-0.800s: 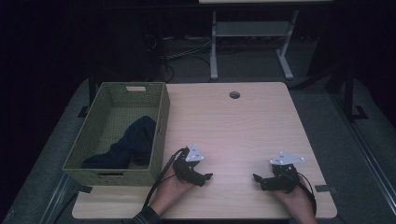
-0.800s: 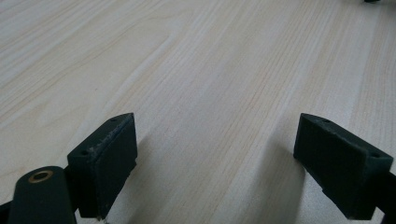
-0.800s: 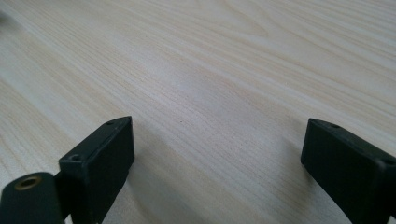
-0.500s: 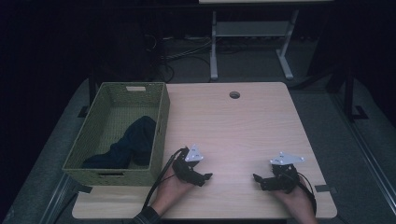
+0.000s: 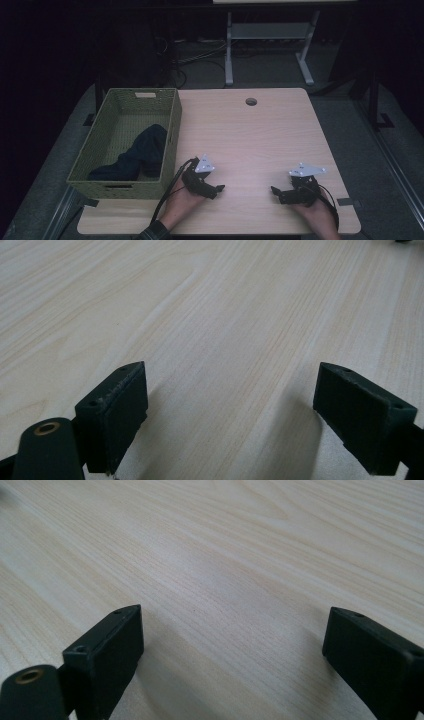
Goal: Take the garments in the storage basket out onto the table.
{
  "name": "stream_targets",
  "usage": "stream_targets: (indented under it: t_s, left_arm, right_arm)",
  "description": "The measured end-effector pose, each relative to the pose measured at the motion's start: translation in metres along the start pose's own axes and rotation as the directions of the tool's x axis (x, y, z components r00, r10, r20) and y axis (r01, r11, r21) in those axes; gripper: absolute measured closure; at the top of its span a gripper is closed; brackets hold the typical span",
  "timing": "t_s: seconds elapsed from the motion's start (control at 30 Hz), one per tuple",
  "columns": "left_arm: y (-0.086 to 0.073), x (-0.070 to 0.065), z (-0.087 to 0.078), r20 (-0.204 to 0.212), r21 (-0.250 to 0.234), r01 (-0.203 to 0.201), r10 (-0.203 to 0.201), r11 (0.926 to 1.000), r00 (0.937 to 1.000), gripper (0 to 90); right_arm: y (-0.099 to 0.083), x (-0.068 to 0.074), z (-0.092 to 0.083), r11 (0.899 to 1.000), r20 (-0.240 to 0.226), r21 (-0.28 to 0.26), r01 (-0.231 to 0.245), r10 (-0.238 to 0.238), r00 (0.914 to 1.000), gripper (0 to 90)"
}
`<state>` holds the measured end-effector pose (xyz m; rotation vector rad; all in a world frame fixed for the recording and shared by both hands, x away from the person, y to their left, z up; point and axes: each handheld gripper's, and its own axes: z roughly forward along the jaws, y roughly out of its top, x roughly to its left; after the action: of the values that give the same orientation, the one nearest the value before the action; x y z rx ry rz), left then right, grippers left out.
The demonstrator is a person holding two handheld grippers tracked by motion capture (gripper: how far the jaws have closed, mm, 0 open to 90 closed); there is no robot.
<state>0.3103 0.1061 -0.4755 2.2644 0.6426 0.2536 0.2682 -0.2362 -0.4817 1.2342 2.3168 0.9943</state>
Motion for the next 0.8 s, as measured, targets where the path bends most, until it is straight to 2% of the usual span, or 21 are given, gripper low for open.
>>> stream_targets:
  t_s: [0.23,0.73,0.8]
  left_arm:
    - [0.003,0.002,-0.002,0.008,-0.007,0.019,-0.019,0.9998,0.9998,14.0]
    - [0.011,0.004,-0.01,0.036,-0.03,0.025,-0.024,0.9992,0.9991,14.0]
    - [0.013,0.004,-0.011,0.029,-0.029,0.017,-0.016,0.9994,0.9994,14.0]
  right_arm:
    - [0.0,0.0,0.0,1.0,-0.001,0.0,0.0,0.0,1.0,9.2]
    - [0.0,0.0,0.0,1.0,-0.002,-0.001,0.002,-0.002,1.0,9.2]
    - [0.0,0.0,0.0,1.0,-0.002,-0.001,0.003,-0.003,1.0,9.2]
